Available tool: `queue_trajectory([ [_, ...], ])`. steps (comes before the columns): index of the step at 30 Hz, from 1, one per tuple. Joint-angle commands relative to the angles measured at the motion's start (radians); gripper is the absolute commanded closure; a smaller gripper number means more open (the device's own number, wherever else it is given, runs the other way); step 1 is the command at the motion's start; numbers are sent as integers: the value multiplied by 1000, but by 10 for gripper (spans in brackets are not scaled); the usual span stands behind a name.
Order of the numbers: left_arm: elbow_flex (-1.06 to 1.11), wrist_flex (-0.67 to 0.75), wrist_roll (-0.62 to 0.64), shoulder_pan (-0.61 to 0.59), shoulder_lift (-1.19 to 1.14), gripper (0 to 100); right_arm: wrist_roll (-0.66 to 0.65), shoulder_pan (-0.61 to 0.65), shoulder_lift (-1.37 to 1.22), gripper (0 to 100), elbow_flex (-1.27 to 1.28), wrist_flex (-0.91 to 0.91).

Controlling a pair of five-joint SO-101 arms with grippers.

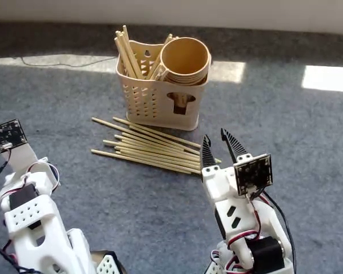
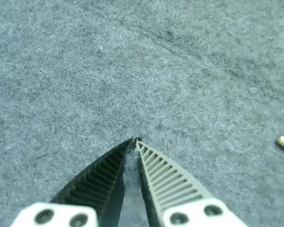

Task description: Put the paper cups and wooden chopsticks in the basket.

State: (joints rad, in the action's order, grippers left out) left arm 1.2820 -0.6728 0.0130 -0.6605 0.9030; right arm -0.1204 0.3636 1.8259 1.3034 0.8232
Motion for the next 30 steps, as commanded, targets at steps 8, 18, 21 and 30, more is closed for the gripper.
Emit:
queue_trajectory([
  [8, -7, 17, -6, -2, 13, 995, 324, -196, 10, 861, 13, 206],
  [18, -15, 17, -6, 2, 18, 995, 393, -406, 10, 861, 90, 341],
  [21, -19, 17, -6, 24, 19, 995, 394, -427, 10, 861, 211, 341],
  [30, -223, -77, -6, 97, 19, 995, 388, -512, 10, 986, 374, 341],
])
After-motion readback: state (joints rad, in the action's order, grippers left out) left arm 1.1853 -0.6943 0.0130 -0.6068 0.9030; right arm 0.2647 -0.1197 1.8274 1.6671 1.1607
